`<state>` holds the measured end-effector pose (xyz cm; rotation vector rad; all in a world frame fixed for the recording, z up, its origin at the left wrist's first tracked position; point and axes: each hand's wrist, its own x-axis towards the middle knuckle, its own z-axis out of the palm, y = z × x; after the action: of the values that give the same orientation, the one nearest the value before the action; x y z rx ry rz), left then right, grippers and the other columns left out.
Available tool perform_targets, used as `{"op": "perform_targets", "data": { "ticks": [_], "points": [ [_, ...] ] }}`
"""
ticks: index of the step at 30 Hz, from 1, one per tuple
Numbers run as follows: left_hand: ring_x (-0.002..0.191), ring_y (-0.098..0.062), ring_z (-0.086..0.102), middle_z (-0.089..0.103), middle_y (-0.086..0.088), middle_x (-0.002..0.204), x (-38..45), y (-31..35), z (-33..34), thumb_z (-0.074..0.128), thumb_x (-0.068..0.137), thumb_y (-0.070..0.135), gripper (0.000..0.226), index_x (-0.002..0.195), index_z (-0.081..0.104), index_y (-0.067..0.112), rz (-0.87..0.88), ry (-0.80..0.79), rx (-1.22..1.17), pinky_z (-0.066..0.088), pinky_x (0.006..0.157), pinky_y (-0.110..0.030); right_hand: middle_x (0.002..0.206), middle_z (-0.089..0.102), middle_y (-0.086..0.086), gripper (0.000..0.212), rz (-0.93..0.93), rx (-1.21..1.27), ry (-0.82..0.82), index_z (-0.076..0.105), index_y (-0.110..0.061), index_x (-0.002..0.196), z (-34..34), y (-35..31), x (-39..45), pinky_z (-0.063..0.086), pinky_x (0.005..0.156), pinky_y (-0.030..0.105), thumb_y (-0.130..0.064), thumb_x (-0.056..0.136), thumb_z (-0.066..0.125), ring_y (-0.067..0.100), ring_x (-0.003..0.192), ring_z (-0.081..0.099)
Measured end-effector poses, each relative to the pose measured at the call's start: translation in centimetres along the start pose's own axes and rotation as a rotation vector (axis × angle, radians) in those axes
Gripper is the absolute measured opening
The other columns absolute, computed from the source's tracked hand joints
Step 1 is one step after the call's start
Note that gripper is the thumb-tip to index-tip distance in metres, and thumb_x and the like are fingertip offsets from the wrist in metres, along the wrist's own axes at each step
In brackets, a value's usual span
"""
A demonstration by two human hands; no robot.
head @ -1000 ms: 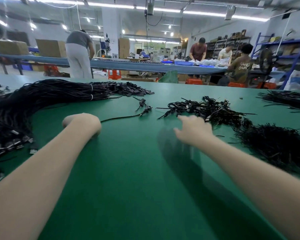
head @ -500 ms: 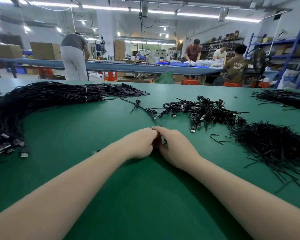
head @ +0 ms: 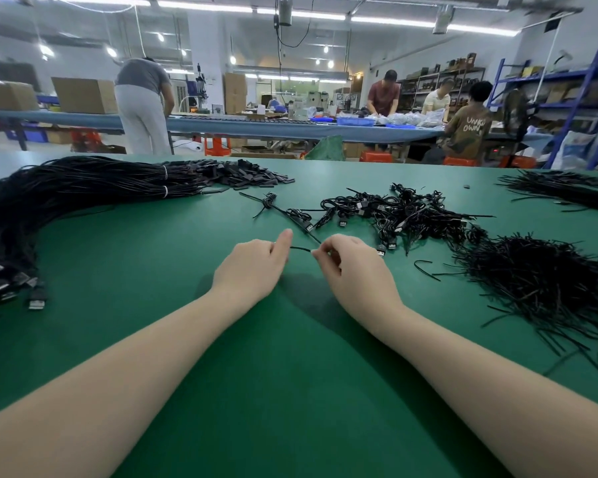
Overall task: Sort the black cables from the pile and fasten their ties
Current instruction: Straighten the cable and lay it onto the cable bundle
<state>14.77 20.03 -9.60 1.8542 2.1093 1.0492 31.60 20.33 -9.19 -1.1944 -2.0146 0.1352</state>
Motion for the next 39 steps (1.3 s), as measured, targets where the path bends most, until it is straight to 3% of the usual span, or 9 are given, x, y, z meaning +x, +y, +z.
{"op": "perform_targets", "data": {
  "ticks": [8, 16, 22, 26, 30, 32, 34, 36, 39],
  "points": [
    [0.068, -0.011, 0.066, 0.071, 0.007, 0.073, 2.3, 0.2, -4.5, 0.044, 0.096, 0.053, 0.039, 0.094, 0.068, 0.023, -0.295, -0.397, -0.966, 0.051, 0.062, -0.024, 0.062, 0.059, -0.004, 0.009, -0.125, 0.275, -0.108, 0.056, -0.025, 0.093, 0.3, -1.6, -0.9, 0.048, 0.062, 0.034, -0.033, 0.096, 0.054, 0.014, 0.057, 0.053],
    [0.058, -0.009, 0.068, 0.066, 0.007, 0.060, 2.8, 1.1, -5.7, 0.047, 0.099, 0.042, 0.031, 0.076, 0.056, 0.023, -0.261, -0.300, -1.010, 0.051, 0.059, -0.020, 0.060, 0.058, -0.003, 0.012, -0.263, 0.316, -0.132, 0.062, -0.018, 0.100, 0.7, -2.2, -1.6, 0.044, 0.057, 0.031, -0.028, 0.094, 0.058, 0.006, 0.051, 0.046],
    [0.057, -0.010, 0.066, 0.063, 0.006, 0.060, 2.7, 1.6, -7.5, 0.054, 0.095, 0.041, 0.044, 0.056, 0.065, 0.022, -0.200, -0.484, -0.955, 0.054, 0.060, -0.022, 0.065, 0.062, -0.009, 0.021, -0.352, 0.356, -0.078, 0.066, -0.016, 0.112, 1.1, -2.9, -2.1, 0.052, 0.064, 0.032, -0.025, 0.094, 0.058, 0.009, 0.058, 0.060],
    [0.060, -0.014, 0.068, 0.067, 0.001, 0.063, 2.1, 2.4, -8.1, 0.037, 0.101, 0.043, 0.050, 0.070, 0.068, 0.018, -0.168, -0.495, -0.872, 0.054, 0.068, -0.028, 0.066, 0.065, -0.006, 0.021, -0.337, 0.367, -0.068, 0.066, -0.014, 0.112, 1.1, -2.7, -2.0, 0.052, 0.064, 0.029, -0.022, 0.095, 0.057, 0.004, 0.055, 0.058],
    [0.062, -0.011, 0.067, 0.066, 0.004, 0.064, 3.0, 3.3, -10.1, 0.034, 0.103, 0.037, 0.049, 0.074, 0.068, 0.018, -0.115, -0.326, -1.251, 0.055, 0.065, -0.025, 0.069, 0.069, -0.006, 0.020, -0.285, 0.343, -0.196, 0.072, -0.016, 0.103, 1.1, -2.3, -2.0, 0.050, 0.067, 0.023, -0.026, 0.096, 0.056, 0.002, 0.060, 0.060],
    [0.062, -0.009, 0.064, 0.065, 0.005, 0.065, 3.4, 3.1, -12.4, 0.039, 0.101, 0.030, 0.040, 0.076, 0.067, 0.017, -0.052, -0.439, -1.538, 0.050, 0.056, -0.022, 0.071, 0.070, -0.007, 0.024, -0.239, 0.322, -0.278, 0.074, -0.020, 0.094, 1.1, -2.2, -1.9, 0.041, 0.057, 0.011, -0.033, 0.096, 0.054, -0.002, 0.055, 0.056],
    [0.068, -0.023, 0.066, 0.067, -0.010, 0.073, 3.4, 2.4, -14.0, 0.034, 0.102, 0.026, 0.038, 0.085, 0.060, 0.005, -0.002, -0.812, -1.670, 0.047, 0.057, -0.030, 0.070, 0.070, -0.006, 0.028, -0.148, 0.328, -0.254, 0.074, -0.022, 0.085, 1.2, -2.0, -1.7, 0.037, 0.053, 0.012, -0.039, 0.095, 0.054, 0.001, 0.051, 0.053],
    [0.077, -0.039, 0.066, 0.065, -0.030, 0.082, 4.2, 1.6, -14.0, 0.020, 0.105, 0.027, 0.052, 0.094, 0.055, -0.010, 0.009, -1.048, -1.428, 0.051, 0.068, -0.041, 0.058, 0.062, -0.010, 0.033, -0.025, 0.359, -0.129, 0.070, -0.019, 0.074, 1.1, -1.6, -1.2, 0.040, 0.053, 0.022, -0.043, 0.092, 0.057, 0.006, 0.051, 0.050],
    [0.105, -0.036, 0.064, 0.068, -0.019, 0.093, 4.3, -0.4, -12.3, 0.020, 0.107, 0.023, 0.051, 0.110, 0.056, -0.013, 0.019, -0.981, -0.639, 0.050, 0.091, -0.041, 0.047, 0.045, -0.012, 0.034, 0.062, 0.448, 0.058, 0.060, -0.019, 0.064, 0.3, -1.4, -0.5, 0.030, 0.049, 0.018, -0.041, 0.089, 0.064, 0.004, 0.047, 0.037]
  ]
}}
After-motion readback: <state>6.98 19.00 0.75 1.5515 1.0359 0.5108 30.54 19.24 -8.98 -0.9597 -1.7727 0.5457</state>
